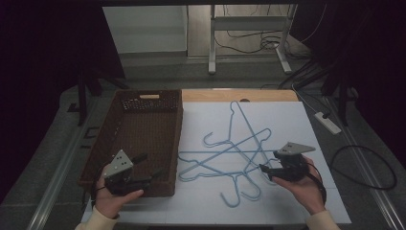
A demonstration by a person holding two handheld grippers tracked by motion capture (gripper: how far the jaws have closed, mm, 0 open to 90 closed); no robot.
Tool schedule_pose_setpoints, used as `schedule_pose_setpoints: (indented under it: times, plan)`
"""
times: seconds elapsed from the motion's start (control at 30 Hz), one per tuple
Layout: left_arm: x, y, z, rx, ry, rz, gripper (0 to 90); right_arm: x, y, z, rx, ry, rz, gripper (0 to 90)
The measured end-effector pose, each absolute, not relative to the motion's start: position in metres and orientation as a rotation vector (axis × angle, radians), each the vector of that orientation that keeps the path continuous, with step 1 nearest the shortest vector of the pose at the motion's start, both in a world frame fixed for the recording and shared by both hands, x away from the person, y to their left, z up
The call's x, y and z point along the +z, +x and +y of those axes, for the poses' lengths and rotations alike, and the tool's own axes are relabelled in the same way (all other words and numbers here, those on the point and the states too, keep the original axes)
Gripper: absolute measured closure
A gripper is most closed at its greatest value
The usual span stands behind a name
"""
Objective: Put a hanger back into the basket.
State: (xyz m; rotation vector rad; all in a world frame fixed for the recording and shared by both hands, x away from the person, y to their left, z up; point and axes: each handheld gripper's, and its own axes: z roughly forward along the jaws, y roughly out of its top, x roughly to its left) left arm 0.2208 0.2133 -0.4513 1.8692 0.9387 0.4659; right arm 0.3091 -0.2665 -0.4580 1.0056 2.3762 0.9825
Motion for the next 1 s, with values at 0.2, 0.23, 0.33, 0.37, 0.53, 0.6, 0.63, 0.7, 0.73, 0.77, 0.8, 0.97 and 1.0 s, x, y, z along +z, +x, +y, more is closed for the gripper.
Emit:
schedule_pose_setpoints:
  times: [0.2,0.23,0.33,0.37,0.53,0.6,0.63,0.7,0.73,0.77,0.8,0.97,1.0]
  plan:
    - [-0.451,0.221,0.213,0.466,1.869,0.937,26.0,-0.456,0.331,-0.246,0.917,0.991,2.442,32.1]
    - [-0.451,0.221,0.213,0.466,1.870,0.938,26.0,-0.456,0.334,-0.243,0.908,0.995,2.453,32.5]
    - [-0.451,0.221,0.213,0.465,1.870,0.938,26.1,-0.456,0.343,-0.236,0.875,0.996,2.479,34.0]
    - [-0.451,0.221,0.213,0.465,1.871,0.937,26.1,-0.457,0.345,-0.235,0.867,0.997,2.481,35.0]
    - [-0.451,0.221,0.213,0.466,1.871,0.936,26.1,-0.457,0.354,-0.229,0.856,1.007,2.501,38.0]
    - [-0.451,0.221,0.213,0.467,1.872,0.936,26.1,-0.456,0.358,-0.228,0.850,1.015,2.509,39.3]
    - [-0.451,0.221,0.213,0.467,1.873,0.935,26.1,-0.456,0.360,-0.227,0.851,1.020,2.511,40.1]
    - [-0.450,0.221,0.213,0.468,1.872,0.935,26.2,-0.456,0.364,-0.225,0.849,1.034,2.519,41.7]
    - [-0.450,0.221,0.214,0.469,1.872,0.935,26.2,-0.455,0.366,-0.224,0.847,1.037,2.521,42.1]
    - [-0.450,0.221,0.214,0.469,1.872,0.934,26.2,-0.455,0.368,-0.223,0.846,1.042,2.521,42.1]
    - [-0.450,0.221,0.214,0.469,1.872,0.934,26.2,-0.454,0.369,-0.222,0.845,1.045,2.521,42.2]
    - [-0.450,0.221,0.214,0.469,1.872,0.934,26.2,-0.454,0.375,-0.216,0.828,1.039,2.544,42.9]
    - [-0.450,0.221,0.214,0.469,1.873,0.934,26.2,-0.455,0.377,-0.214,0.820,1.041,2.548,42.9]
